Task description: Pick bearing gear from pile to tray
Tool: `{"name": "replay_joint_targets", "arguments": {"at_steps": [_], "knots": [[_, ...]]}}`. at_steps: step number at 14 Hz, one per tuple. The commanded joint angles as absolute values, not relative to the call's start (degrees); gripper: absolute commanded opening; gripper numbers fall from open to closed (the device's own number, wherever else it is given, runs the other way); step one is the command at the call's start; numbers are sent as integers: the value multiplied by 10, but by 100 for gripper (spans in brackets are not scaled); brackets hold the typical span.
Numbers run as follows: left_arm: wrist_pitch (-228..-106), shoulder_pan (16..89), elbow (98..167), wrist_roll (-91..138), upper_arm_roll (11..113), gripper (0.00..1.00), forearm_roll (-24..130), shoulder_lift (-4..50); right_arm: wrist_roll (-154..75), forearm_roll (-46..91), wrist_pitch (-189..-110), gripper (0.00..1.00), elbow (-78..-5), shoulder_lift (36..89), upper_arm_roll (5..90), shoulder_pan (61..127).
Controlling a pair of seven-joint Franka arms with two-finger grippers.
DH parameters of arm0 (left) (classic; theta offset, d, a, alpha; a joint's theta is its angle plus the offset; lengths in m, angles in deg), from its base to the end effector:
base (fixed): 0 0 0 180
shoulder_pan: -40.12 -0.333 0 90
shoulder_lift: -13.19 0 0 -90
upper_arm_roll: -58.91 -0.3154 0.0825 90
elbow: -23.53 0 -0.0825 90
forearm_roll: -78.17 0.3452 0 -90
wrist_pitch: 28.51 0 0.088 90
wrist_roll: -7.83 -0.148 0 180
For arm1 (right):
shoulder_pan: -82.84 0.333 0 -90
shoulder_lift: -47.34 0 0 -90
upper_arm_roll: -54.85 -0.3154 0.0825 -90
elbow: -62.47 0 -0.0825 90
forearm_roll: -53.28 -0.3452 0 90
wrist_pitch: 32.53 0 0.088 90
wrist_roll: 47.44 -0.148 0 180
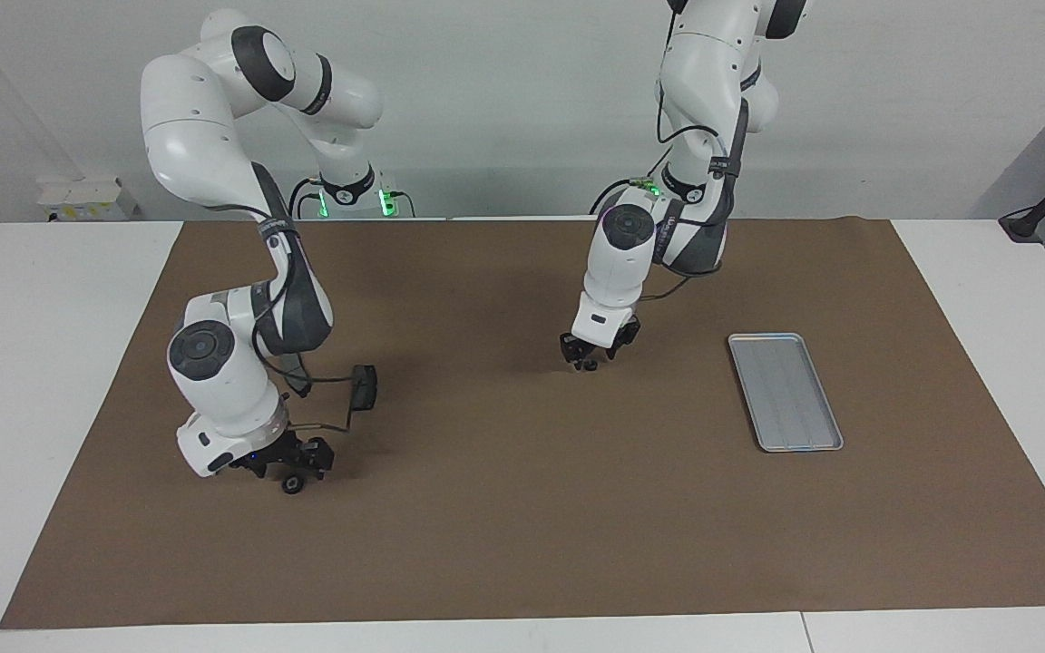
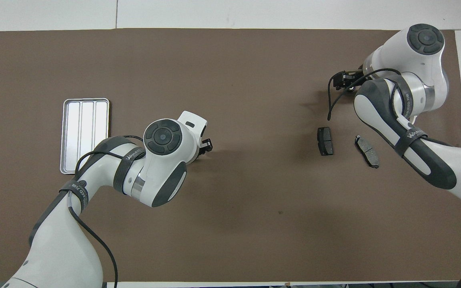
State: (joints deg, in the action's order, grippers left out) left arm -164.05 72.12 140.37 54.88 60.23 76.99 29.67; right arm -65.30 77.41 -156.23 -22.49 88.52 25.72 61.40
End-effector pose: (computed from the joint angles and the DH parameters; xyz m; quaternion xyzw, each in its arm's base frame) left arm 0.4760 -0.3136 0.2908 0.9916 0.1272 0.0080 0.0206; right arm 0.6879 0.0046 0.2713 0.9989 -0.0336 0.0318 0.0089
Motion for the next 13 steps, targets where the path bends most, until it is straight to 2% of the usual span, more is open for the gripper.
{"name": "replay_joint_targets", "arguments": {"at_steps": [1,5,6,7,8,9,13], "knots": [[-1669,726,1425,548,598,67,775,287,-650,792,-1594,100,-234,897,254,606],[-1666,727,1425,549,597,67,775,294,-652,794,-1606,100,-239,901,255,606],[-1666,727,1425,549,597,67,775,295,-652,794,-1606,96,-240,901,256,605],[-1666,727,1425,550,597,63,775,295,-652,794,-1606,85,-240,901,257,606],[-1666,727,1425,550,598,56,775,295,-652,794,-1607,71,-240,901,257,606],[-1665,727,1425,550,598,49,775,295,-652,794,-1608,62,-240,901,257,605],[-1662,727,1425,551,598,11,775,294,-652,794,-1632,41,-259,901,258,599]]}}
